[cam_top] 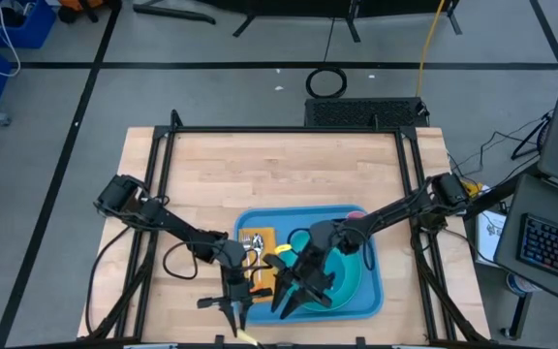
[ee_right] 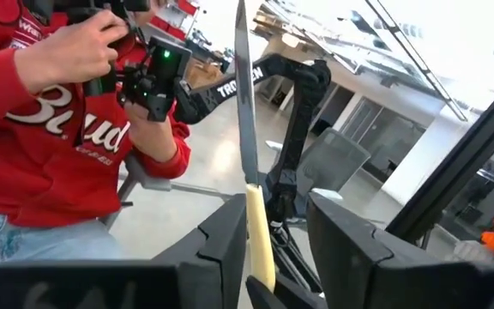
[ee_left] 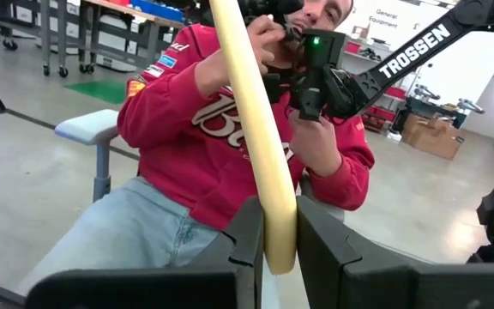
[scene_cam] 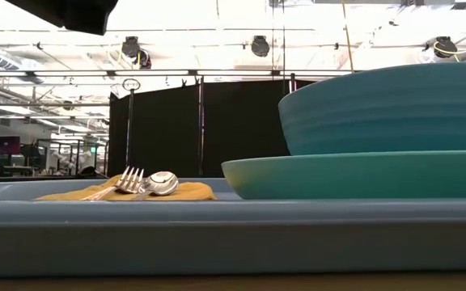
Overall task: Set up tray
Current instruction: Put the light yellow knife on the yellow napkin to the right of the orange spoon
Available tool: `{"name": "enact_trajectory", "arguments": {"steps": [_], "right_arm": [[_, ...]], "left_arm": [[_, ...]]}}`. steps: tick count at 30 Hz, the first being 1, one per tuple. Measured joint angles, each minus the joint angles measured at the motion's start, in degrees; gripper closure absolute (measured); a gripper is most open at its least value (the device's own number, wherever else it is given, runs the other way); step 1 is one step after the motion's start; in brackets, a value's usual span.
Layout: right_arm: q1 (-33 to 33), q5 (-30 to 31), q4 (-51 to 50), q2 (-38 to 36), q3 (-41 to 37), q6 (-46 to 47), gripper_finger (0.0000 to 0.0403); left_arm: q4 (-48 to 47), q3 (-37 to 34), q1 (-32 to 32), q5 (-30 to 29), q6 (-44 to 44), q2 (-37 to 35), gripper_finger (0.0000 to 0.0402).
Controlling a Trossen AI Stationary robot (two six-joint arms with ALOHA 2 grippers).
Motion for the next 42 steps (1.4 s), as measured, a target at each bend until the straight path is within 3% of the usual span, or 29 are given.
{"name": "enact_trajectory", "arguments": {"steps": [19, 24, 36, 42], "right_arm": [[3.56, 1.90, 2.08, -1.23, 0.00, -5.76, 0.0289], [3.54, 3.62, 2.31, -1.64, 0.00, -5.77, 0.0280], [3.71, -4.23, -1.38, -1.66, 0.00, -5.78, 0.0284], [4.22, -4.30, -1.15, -1.66, -0.02, -6.47, 0.0284]], "left_arm": [[-5.45, 0.00, -1.71, -0.15, 1.66, 0.00, 0.0355], [-6.91, 0.00, -2.02, -2.86, 1.77, 0.00, 0.0355], [-7.46, 0.00, -1.50, -1.81, 2.45, 0.00, 0.0355], [-9.03, 0.00, -1.02, -3.02, 2.09, 0.00, 0.0355]]}}
